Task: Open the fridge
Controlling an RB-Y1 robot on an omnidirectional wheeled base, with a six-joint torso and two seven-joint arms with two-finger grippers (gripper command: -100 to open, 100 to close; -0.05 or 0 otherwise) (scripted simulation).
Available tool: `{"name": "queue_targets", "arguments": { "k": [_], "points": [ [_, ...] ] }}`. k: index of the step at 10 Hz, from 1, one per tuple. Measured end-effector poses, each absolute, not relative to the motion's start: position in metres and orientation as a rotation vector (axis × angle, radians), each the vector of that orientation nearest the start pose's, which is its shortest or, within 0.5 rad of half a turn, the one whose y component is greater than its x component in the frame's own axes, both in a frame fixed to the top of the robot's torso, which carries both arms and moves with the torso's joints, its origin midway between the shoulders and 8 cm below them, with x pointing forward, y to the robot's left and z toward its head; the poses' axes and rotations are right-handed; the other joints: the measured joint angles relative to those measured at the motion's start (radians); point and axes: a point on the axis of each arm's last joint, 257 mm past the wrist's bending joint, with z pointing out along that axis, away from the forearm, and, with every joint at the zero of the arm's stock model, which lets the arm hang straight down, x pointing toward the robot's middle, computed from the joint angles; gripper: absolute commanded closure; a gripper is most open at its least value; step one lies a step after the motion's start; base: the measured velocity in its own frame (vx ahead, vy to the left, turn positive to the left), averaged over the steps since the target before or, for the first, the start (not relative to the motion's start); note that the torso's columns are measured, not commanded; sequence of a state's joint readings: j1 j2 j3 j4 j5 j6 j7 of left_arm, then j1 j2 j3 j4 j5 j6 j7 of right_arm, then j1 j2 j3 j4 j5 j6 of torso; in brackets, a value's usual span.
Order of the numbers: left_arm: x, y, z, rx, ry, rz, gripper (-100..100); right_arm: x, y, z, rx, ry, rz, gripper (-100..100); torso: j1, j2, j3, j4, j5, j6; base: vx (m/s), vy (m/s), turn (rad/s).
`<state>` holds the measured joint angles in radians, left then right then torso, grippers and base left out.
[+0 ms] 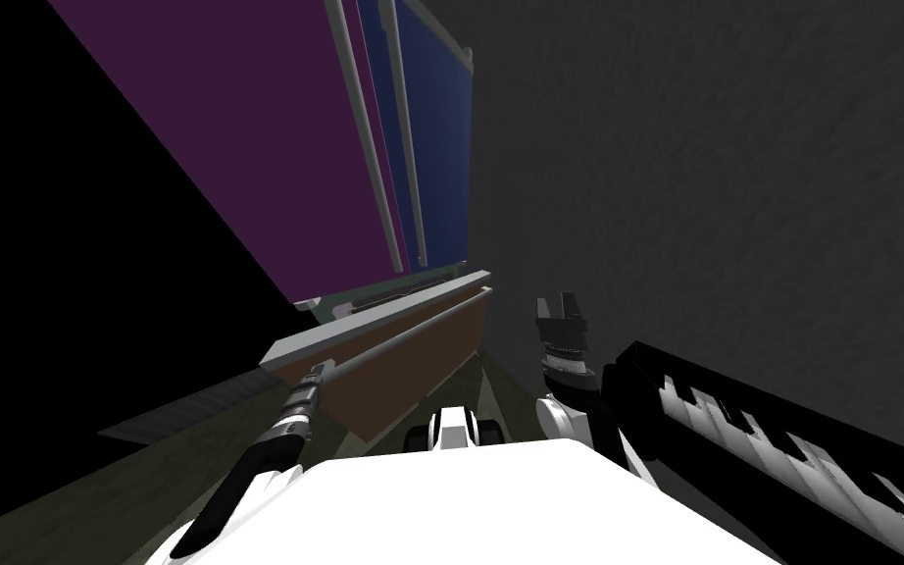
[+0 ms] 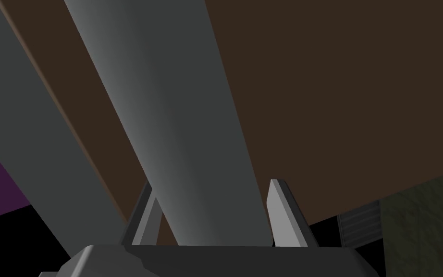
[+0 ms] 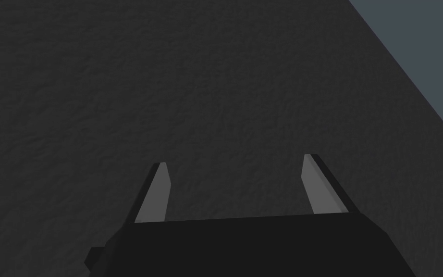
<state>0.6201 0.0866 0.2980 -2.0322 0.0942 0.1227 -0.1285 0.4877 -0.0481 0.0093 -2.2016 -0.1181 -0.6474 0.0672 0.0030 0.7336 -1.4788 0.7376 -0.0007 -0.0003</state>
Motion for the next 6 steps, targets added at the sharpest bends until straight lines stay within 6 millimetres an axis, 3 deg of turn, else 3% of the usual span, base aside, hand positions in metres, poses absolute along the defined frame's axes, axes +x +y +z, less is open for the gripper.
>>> {"name": "queue_targets", "arguments": {
  "k": [3,4,6],
  "points": [
    [0.3209,0.4636,-0.2532,-1.333,1.182,-0.575,100,0.3330,-0.2870,0.0208,0.617,0.533,1.337,0,-0.005,0.005,0.003,-0.001,0.001,0.002,-0.165,-0.111,0.021],
    [0.3203,0.4620,-0.2539,-1.333,1.185,-0.578,-100,0.3330,-0.2870,0.0209,0.617,0.533,1.337,0,-0.003,0.005,0.003,0.000,0.001,0.001,-0.071,-0.047,0.011],
    [0.3142,0.4619,-0.2454,-1.339,1.186,-0.577,-100,0.3329,-0.2872,0.0207,0.617,0.533,1.336,0,0.003,-0.005,-0.003,-0.001,0.001,0.000,0.041,0.008,0.008]
  ]
}}
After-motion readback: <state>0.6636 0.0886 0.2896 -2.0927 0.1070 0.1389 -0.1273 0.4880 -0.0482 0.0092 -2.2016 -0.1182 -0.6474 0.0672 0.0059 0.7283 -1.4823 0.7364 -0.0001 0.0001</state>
